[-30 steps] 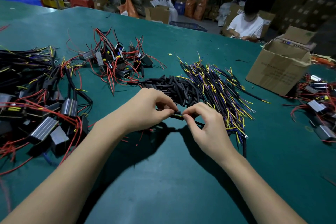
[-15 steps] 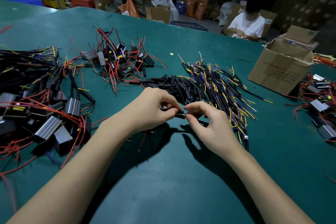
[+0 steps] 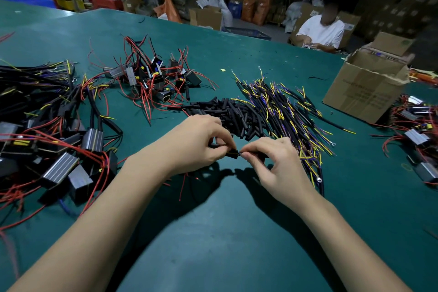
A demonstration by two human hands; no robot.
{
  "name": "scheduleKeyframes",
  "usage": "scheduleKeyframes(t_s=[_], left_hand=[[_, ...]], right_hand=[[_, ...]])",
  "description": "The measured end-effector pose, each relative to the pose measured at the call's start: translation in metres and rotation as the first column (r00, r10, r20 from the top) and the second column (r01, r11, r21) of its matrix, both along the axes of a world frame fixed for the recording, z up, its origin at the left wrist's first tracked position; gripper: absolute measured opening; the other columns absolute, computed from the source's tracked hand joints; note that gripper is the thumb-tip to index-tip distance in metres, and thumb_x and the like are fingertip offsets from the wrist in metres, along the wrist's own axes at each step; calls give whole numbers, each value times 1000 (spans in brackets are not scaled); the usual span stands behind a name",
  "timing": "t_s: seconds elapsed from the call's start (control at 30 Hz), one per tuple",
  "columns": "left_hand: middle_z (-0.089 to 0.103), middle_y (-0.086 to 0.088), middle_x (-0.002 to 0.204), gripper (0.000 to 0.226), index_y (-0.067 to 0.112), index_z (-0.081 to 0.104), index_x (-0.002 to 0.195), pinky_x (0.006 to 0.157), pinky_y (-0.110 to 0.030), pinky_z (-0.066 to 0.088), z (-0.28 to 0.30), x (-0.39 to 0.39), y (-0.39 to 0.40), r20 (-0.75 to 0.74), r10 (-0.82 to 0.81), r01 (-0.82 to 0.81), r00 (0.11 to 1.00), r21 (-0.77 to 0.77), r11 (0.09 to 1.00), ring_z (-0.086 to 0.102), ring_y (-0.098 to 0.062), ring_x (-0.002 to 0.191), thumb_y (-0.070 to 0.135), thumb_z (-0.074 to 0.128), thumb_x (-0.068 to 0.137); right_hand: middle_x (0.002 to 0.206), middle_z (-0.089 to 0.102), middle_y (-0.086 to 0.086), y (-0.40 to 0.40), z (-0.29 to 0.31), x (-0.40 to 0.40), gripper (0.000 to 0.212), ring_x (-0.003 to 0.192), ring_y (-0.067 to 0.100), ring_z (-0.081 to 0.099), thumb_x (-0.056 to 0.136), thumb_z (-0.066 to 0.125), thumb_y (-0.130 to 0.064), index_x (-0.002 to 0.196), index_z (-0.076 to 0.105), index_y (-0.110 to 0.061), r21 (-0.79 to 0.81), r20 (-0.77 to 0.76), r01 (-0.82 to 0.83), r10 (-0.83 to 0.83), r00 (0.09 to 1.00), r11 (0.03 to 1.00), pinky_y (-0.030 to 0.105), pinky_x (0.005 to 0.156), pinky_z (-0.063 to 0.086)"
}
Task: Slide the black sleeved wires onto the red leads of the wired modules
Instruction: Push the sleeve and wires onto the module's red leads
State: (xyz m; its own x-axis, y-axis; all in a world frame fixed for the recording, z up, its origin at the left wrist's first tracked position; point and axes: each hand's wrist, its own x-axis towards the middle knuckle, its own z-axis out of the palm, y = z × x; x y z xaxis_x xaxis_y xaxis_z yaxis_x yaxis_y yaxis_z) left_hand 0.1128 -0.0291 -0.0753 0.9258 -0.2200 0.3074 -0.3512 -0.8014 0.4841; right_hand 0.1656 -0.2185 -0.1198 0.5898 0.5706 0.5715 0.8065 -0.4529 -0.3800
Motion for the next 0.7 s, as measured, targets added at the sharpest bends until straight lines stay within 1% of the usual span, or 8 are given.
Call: scheduleKeyframes(t_s=[0.1,0.23,0.37,0.47,0.53,0.6,0.63,0.7], left_hand=[[60,-1,85,16,20,75,97,83,-30,41,-1,0,-1,30,-11,9,999,40,999,54,-18,88,16,62,88],[60,-1,82,14,17,76,94,75,-24,38,-5,1,-3,43,-7,8,999,-24,1000,54,-17,81,16,63,89],[67,-1,81,11,15,77,92,67,-13,36,-12,4,-8,28,47,-41,999,-174,984,57,-14,77,14,67,87],[70,4,78,8,15,76,90,62,-6,35,-16,7,-10,12,99,-91,995,-297,951,59,-7,73,15,70,85],[70,4,76,8,16,74,90,62,-6,36,-18,8,-11,20,125,-110,992,-352,929,60,-7,71,17,73,82],[69,3,75,8,16,71,87,62,-8,38,-19,9,-12,30,137,-116,990,-373,921,61,-8,70,17,75,80],[69,4,74,8,17,70,86,62,-9,39,-18,9,-11,27,130,-110,991,-373,921,61,-7,70,17,76,80],[69,7,75,10,18,69,88,65,-12,43,-17,7,-10,-7,91,-87,996,-343,935,62,-6,70,19,75,80]], right_hand=[[81,64,-10,0,0,0,7,74,5,52,88,61,-21,87,68,-18,-40,100,9,-5,995,999,29,74,29],[82,65,-9,0,0,0,6,76,6,53,88,62,-18,86,67,-16,-23,113,17,-14,993,1000,29,74,30],[79,65,-8,0,0,0,6,75,4,53,86,63,-14,83,69,-13,83,24,14,-16,1000,996,25,74,34],[80,67,-8,-1,1,2,7,76,6,58,86,64,-14,85,70,-11,156,-63,20,-11,998,988,27,76,44],[78,65,-12,-3,2,3,9,75,4,59,85,66,-13,94,70,-12,172,-127,28,-6,992,985,21,76,45],[75,61,-17,-3,2,3,19,71,1,56,84,69,-12,103,70,-13,171,-156,10,17,988,985,11,71,42],[77,61,-18,-3,3,3,20,69,0,55,83,70,-13,104,71,-13,167,-149,-5,31,988,986,10,68,41],[80,63,-17,-1,3,3,17,67,-2,54,83,69,-16,99,73,-14,169,-112,-22,41,993,985,15,66,42]])
